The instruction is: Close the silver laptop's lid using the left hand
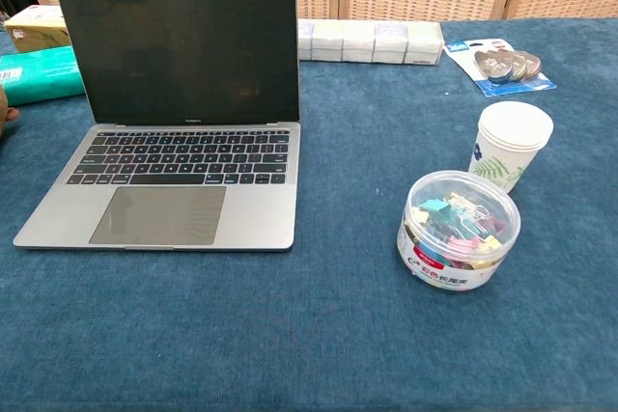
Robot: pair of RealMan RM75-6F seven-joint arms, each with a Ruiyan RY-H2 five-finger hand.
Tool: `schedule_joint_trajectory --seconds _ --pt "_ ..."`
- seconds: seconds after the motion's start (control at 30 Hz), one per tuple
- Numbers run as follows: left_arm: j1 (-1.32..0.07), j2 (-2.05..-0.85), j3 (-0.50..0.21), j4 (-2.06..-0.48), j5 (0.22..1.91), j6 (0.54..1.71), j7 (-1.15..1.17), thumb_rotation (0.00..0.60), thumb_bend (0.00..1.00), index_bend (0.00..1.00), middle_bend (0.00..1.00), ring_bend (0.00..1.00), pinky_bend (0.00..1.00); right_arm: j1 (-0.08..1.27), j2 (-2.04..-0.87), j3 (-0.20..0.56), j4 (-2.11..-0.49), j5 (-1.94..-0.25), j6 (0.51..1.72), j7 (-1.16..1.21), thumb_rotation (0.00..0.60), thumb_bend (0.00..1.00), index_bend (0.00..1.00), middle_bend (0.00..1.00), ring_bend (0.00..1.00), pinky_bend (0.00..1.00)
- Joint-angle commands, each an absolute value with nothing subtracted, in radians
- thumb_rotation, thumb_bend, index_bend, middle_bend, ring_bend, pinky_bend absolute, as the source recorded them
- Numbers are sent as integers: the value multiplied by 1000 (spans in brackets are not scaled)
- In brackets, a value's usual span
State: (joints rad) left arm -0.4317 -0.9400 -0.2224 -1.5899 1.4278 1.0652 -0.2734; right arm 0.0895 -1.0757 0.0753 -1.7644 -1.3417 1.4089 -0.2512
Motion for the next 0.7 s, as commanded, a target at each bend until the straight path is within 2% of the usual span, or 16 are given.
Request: schedule_joint_trajectory --seconds 0.03,0.23,0.7 --pt "-492 -936 -232 -1527 1438 992 -322 600 192 162 43 75 150 89 -1075 75 -1765 -1342 1409 -250 600 375 166 0 0 0" --pt "-565 -973 -236 -1441 1429 911 -347 600 191 163 42 55 131 89 -1072 76 -1766 -1343 1410 -242 600 374 167 0 0 0" --pt "-676 -1092 -274 -1364 1399 891 -339 600 191 160 40 49 124 90 -1063 78 -1766 -1343 1406 -219 600 375 167 0 0 0"
